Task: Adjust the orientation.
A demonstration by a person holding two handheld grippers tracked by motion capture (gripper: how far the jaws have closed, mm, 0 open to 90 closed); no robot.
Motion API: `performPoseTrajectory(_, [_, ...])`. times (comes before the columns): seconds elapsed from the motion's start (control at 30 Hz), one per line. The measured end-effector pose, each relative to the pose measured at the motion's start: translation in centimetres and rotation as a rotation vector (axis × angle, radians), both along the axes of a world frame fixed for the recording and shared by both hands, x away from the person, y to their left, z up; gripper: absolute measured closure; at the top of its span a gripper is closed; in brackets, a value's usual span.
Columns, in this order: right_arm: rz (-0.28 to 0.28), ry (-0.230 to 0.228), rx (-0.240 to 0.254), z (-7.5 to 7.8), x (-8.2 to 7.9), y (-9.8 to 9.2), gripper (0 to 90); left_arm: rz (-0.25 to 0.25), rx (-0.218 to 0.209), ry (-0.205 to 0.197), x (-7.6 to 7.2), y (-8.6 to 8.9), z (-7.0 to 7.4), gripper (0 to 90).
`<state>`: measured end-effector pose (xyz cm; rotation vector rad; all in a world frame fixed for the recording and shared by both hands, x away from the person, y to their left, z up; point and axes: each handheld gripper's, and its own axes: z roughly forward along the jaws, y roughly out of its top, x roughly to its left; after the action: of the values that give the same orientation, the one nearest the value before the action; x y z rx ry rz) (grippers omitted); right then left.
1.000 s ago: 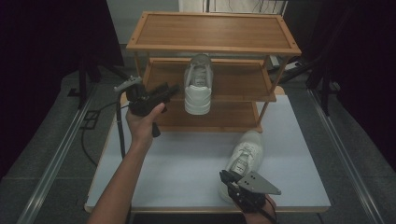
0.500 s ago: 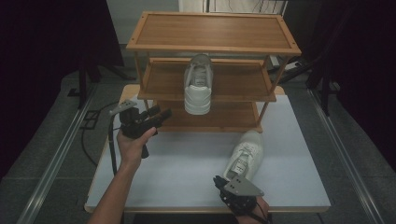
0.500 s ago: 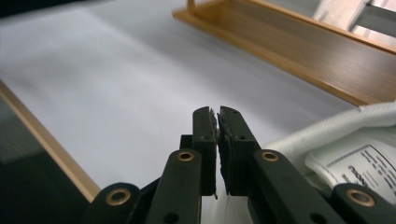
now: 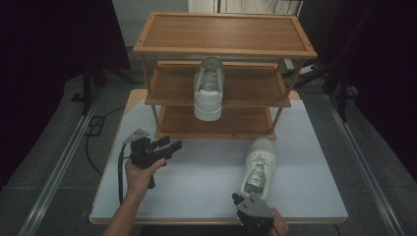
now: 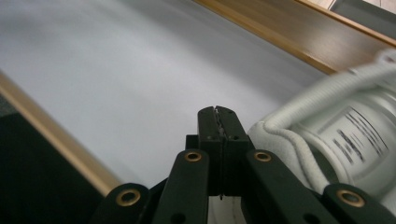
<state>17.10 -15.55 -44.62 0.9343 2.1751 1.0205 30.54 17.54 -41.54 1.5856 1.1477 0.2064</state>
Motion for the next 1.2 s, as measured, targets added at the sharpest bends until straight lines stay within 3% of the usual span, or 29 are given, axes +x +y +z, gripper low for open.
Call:
performPoseTrajectory(0.3, [-0.026,0.031,0.017,0.3,-1.9,-4.0,89.5,0.014,0.008,0.059,-0.9,1.1,-2.2,36.5])
performPoseTrajectory(0.67, [-0.035,0.070,0.057,0.5,-2.0,-5.2,87.9,0.008,0.007,0.100,-1.3,1.4,-3.7,36.4])
performPoseTrajectory(0.77, [0.029,0.085,0.158,1.2,-2.0,-5.1,82.8,0.011,0.004,0.107,-1.4,1.5,-4.0,36.4])
performPoseTrajectory(0.8, [0.046,0.086,0.185,1.6,-1.9,-5.1,81.3,0.012,0.008,0.110,-1.4,1.5,-4.0,36.5])
performPoseTrajectory(0.9, [0.040,0.026,0.203,3.3,-1.5,-5.3,73.5,0.013,0.002,0.112,-1.5,1.7,-4.1,36.5])
performPoseTrajectory(0.93, [0.040,0.026,0.203,3.3,-1.5,-5.3,73.5,0.013,0.002,0.112,-1.5,1.7,-4.1,36.5])
performPoseTrajectory(1.0, [0.006,-0.023,0.216,4.8,-0.3,-6.1,67.1,0.013,0.000,0.116,-1.7,1.7,-4.2,36.5])
performPoseTrajectory(1.2, [-0.060,-0.017,0.229,5.3,2.2,-8.3,58.2,0.014,-0.010,0.127,-1.9,2.1,-4.4,36.2])
